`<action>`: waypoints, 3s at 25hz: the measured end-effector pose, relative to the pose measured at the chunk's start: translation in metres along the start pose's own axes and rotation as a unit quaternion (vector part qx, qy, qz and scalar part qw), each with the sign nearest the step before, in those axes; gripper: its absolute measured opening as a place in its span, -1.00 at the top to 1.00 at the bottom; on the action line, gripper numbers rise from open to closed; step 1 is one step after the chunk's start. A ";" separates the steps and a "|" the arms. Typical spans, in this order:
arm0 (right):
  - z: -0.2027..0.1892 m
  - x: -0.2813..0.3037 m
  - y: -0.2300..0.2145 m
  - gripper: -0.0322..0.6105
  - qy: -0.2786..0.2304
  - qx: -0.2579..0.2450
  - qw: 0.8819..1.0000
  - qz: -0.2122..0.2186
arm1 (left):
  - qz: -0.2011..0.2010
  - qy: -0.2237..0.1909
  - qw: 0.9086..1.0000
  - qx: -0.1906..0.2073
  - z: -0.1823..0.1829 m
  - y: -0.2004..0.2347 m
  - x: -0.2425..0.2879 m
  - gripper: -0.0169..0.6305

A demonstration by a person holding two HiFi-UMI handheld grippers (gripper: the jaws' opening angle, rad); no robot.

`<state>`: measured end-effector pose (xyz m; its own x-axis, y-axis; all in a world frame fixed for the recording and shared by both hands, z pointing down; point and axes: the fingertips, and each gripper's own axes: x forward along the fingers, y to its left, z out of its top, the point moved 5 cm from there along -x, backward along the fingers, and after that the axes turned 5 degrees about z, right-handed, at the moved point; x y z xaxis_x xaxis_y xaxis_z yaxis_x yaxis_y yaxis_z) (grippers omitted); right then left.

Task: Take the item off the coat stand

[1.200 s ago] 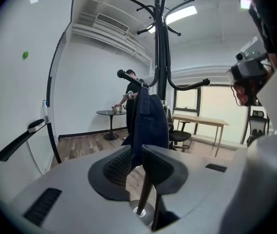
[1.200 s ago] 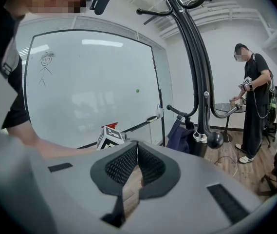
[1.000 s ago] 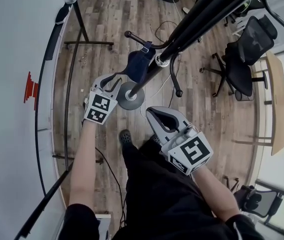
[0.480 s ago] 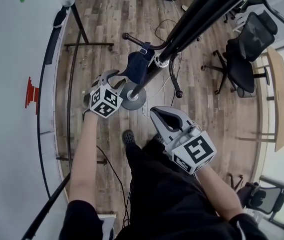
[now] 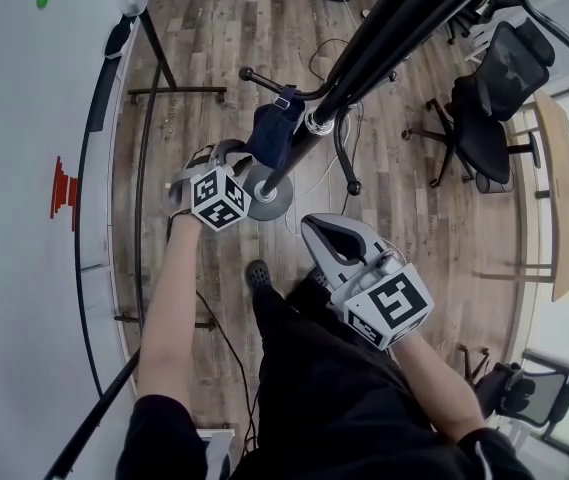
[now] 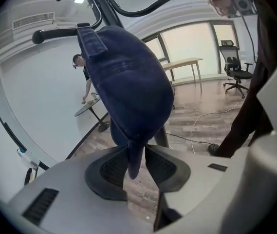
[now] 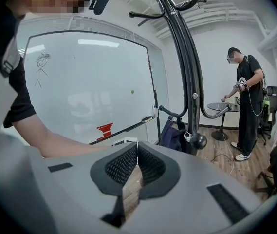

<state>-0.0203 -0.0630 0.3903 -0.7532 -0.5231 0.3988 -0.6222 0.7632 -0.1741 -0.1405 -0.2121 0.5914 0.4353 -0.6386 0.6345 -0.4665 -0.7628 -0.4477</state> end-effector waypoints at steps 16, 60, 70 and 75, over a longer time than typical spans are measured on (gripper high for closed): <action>0.001 -0.006 0.004 0.80 -0.009 0.004 1.000 0.001 | -0.003 -0.010 1.000 0.003 0.005 -0.016 -0.017 0.84; 0.018 -0.003 0.015 0.80 -0.042 -0.006 0.999 0.021 | 0.087 -0.004 0.994 -0.060 -0.007 0.043 -0.072 0.85; 0.023 0.001 0.019 0.80 -0.048 -0.009 0.998 0.028 | 0.101 -0.003 0.990 -0.099 -0.020 0.052 -0.085 0.85; 0.025 0.000 0.018 0.80 -0.055 -0.005 0.998 0.029 | 0.098 0.007 0.989 -0.107 -0.023 0.047 -0.086 0.85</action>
<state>-0.0367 -0.0589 0.3646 -0.8066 -0.5167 0.2871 -0.5760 0.7962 -0.1854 -0.2176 -0.1901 0.5302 0.3105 -0.7695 0.5581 -0.6933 -0.5850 -0.4208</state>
